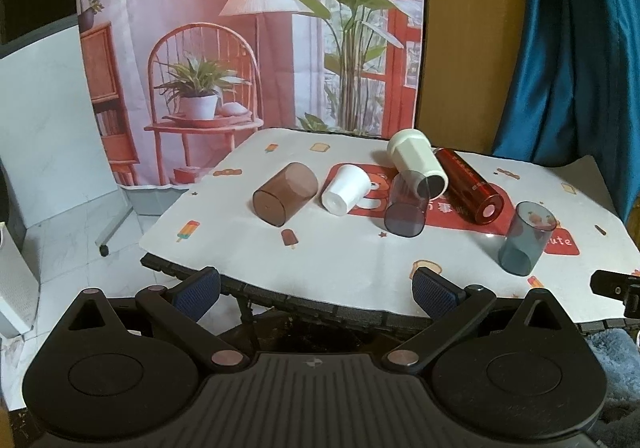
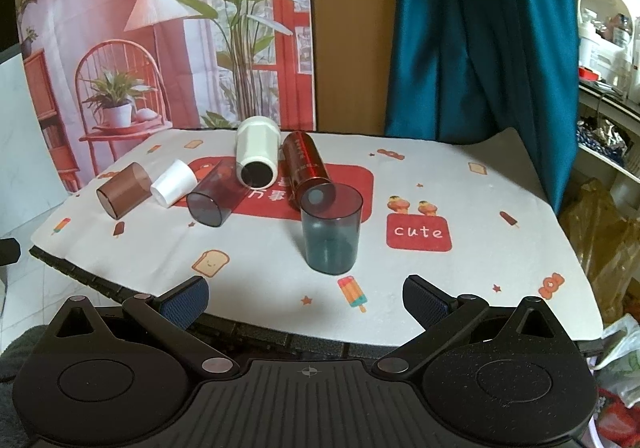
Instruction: Flip cup upright
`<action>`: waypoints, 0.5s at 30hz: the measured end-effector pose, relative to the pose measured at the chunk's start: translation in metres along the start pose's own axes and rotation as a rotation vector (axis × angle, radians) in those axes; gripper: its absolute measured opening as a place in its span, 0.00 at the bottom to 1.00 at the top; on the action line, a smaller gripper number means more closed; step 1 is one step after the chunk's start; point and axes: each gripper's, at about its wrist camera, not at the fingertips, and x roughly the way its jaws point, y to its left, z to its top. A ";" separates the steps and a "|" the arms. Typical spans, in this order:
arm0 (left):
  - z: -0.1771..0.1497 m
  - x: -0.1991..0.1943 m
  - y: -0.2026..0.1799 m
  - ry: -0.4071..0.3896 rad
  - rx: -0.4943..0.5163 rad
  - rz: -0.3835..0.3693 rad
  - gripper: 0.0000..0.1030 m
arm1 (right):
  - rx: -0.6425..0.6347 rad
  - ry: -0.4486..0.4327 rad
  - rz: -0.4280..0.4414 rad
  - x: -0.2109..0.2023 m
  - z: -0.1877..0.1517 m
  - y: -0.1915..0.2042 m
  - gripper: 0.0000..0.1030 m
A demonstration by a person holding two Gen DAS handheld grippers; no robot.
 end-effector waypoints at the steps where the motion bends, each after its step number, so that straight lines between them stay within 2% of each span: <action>1: 0.000 0.001 0.000 0.003 -0.001 0.008 1.00 | -0.001 -0.001 0.001 0.000 0.000 0.000 1.00; 15: 0.000 -0.001 0.000 0.008 -0.009 0.017 1.00 | 0.004 -0.010 -0.006 -0.001 0.000 -0.002 1.00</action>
